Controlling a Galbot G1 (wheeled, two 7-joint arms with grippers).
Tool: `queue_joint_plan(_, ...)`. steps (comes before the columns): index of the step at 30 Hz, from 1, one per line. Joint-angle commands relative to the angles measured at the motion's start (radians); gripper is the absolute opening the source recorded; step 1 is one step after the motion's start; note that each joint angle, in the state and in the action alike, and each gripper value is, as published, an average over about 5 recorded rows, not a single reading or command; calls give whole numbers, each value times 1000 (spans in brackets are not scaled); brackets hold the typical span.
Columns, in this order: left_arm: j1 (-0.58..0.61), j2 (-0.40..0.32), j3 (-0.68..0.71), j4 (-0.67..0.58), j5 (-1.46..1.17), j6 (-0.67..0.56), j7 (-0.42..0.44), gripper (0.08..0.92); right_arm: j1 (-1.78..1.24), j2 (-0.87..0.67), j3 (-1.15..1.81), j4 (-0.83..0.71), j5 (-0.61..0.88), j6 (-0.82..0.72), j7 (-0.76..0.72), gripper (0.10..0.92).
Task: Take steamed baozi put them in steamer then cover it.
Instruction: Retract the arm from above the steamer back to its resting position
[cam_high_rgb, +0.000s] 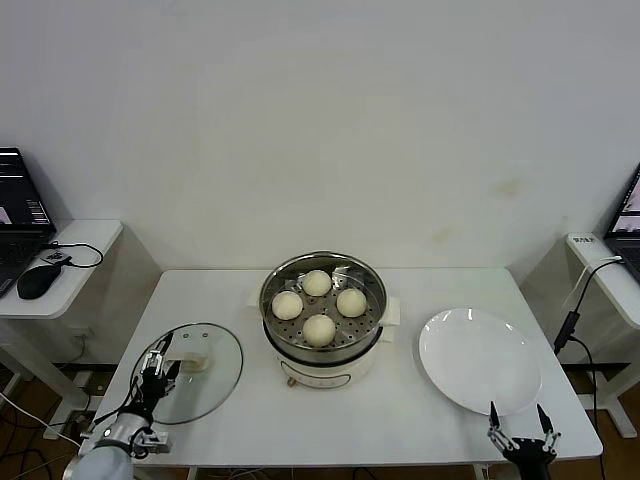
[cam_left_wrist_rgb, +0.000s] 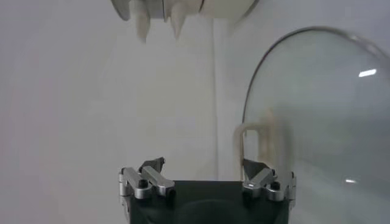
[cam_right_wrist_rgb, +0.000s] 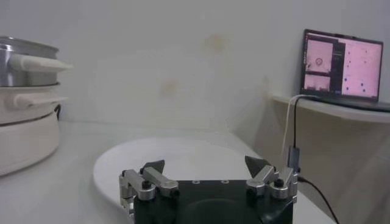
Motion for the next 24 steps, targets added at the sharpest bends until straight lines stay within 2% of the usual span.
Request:
queue_joint_plan(1,-63,-3,15,50,6,1,5,823,-1,0,1,-1,-1,1,-1,823)
queue_joint_plan(12,-98,-22,34,95,23,-3,2,816,0,-1,0,-11,-9,5,-2,823)
queue_joint_plan(15,-100,-25,35,105,28,-5,-1,763,1,-1,0,-12,-9,6,-2,823)
queue_joint_plan(24,-109,-35,32,150,41,-11,-35,506,4,-3,-2,-18,-11,7,-4,823)
